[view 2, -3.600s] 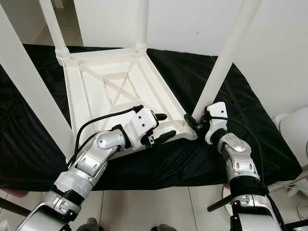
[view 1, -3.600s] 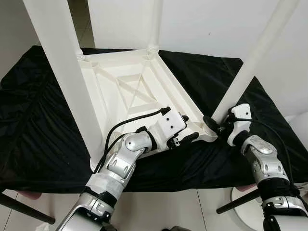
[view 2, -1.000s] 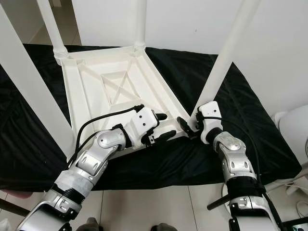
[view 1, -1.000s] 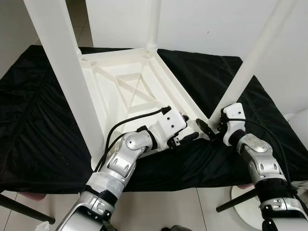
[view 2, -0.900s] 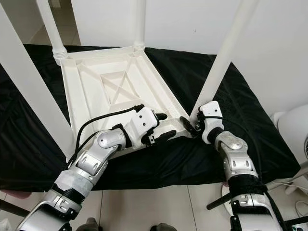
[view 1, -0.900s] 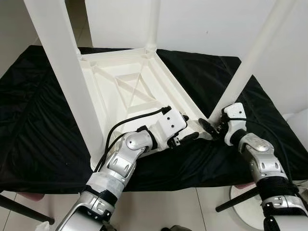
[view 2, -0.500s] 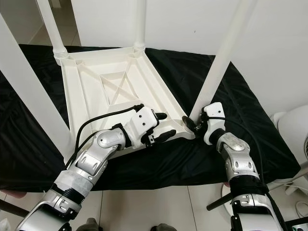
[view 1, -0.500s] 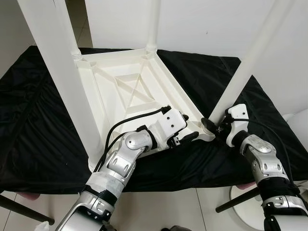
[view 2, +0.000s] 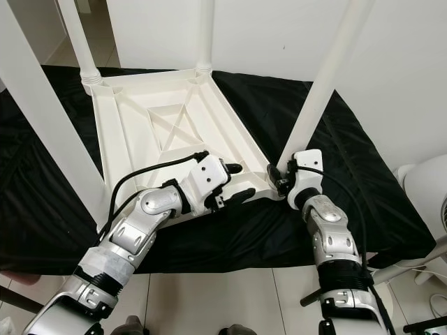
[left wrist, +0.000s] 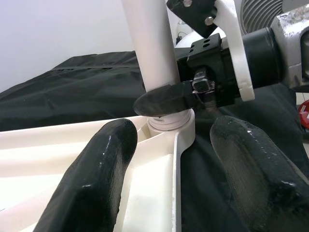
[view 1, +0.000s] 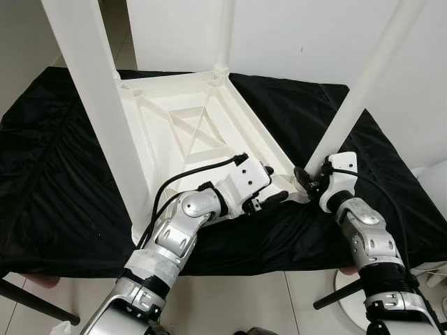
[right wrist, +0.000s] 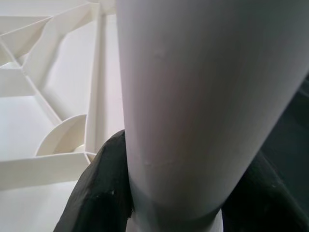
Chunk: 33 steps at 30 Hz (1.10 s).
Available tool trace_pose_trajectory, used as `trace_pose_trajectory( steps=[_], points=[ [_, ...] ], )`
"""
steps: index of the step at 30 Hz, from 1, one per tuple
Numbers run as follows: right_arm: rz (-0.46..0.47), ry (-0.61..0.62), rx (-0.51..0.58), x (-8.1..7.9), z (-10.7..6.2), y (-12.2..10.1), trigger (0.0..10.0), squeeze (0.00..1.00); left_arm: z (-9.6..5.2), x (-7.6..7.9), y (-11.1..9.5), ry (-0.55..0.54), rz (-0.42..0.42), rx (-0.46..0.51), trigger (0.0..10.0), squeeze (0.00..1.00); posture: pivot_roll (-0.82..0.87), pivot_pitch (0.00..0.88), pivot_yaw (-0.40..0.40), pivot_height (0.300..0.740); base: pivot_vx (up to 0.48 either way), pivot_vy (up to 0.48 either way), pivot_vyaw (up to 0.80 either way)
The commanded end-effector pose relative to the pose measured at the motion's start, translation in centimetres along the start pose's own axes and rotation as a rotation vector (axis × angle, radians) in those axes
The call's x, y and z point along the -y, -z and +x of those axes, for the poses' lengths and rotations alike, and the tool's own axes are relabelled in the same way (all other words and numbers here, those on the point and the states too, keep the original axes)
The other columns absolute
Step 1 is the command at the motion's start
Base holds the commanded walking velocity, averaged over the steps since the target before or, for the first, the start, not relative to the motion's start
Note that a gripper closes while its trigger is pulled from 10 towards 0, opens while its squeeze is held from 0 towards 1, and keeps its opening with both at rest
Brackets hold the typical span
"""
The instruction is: Building children table
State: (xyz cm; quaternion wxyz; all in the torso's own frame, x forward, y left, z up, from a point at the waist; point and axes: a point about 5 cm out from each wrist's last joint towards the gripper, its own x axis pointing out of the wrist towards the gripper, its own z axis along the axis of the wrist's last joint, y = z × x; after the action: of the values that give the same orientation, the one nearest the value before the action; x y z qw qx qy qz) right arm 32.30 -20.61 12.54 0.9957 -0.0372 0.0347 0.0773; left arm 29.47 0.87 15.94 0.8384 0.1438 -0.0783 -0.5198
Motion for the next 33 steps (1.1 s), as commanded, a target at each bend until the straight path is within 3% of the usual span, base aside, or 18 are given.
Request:
trace_pose_trajectory(
  steps=[1, 3, 6, 8, 9, 12, 15, 24, 25, 33],
  points=[
    [0.044, 0.2, 0.003, -0.3, -0.2, 0.0, 10.0, 0.0, 0.0, 0.0, -0.3, -0.013, 0.006, 0.009, 10.0, 0.0, 0.04, 0.0, -0.063, 0.74, 0.0, 0.0, 0.0],
    [0.044, 0.2, 0.003, -0.3, -0.2, 0.0, 10.0, 0.0, 0.0, 0.0, -0.3, -0.013, 0.006, 0.009, 10.0, 0.0, 0.04, 0.0, -0.063, 0.74, 0.0, 0.0, 0.0],
    [0.084, 0.33, 0.009, -1.3, -0.2, -0.2, 10.0, 0.0, 0.0, 0.1, -0.2, -0.01, 0.006, 0.008, 10.0, 0.0, 0.04, 0.0, -0.058, 0.74, 0.0, 0.0, 0.0],
    [0.084, 0.33, 0.009, -1.3, -0.2, -0.2, 10.0, 0.0, 0.0, 0.1, -0.2, -0.01, 0.006, 0.008, 10.0, 0.0, 0.04, 0.0, -0.058, 0.74, 0.0, 0.0, 0.0],
    [0.101, 0.39, 0.022, -2.3, -0.1, -0.3, 10.0, 0.0, 0.0, 0.1, -0.2, -0.005, 0.006, 0.008, 10.0, 0.0, 0.04, 0.0, -0.054, 0.74, 0.0, 0.0, 0.0],
    [0.101, 0.39, 0.022, -2.3, -0.1, -0.3, 10.0, 0.0, 0.0, 0.1, -0.2, -0.005, 0.006, 0.008, 10.0, 0.0, 0.04, 0.0, -0.054, 0.74, 0.0, 0.0, 0.0],
    [0.139, 0.418, 0.05, -4.2, 0.2, -0.8, 10.0, 0.0, 0.1, 0.2, -0.3, 0.005, 0.004, 0.012, 10.0, 0.0, 0.03, 0.0, -0.048, 0.74, 0.0, 0.0, 0.0],
    [0.142, 0.402, 0.062, -4.2, 0.3, -1.3, 10.0, 0.0, 0.0, 0.1, -0.3, -0.001, 0.002, 0.011, 10.0, 0.0, 0.04, 0.0, -0.046, 0.74, 0.0, 0.0, 0.0],
    [0.152, 0.402, 0.067, -4.2, 0.2, -1.4, 10.0, 1.0, 0.0, 0.0, -0.4, -0.005, 0.001, 0.012, 10.0, 0.0, 0.04, 0.0, -0.046, 0.74, 0.0, 0.0, 0.0],
    [0.171, 0.38, 0.091, -4.2, 0.0, -1.7, 10.0, 1.0, 0.0, 0.0, -0.4, -0.009, 0.0, 0.014, 10.0, 0.0, 0.04, 0.0, -0.045, 0.74, 0.0, 0.0, 0.0]
  ],
)
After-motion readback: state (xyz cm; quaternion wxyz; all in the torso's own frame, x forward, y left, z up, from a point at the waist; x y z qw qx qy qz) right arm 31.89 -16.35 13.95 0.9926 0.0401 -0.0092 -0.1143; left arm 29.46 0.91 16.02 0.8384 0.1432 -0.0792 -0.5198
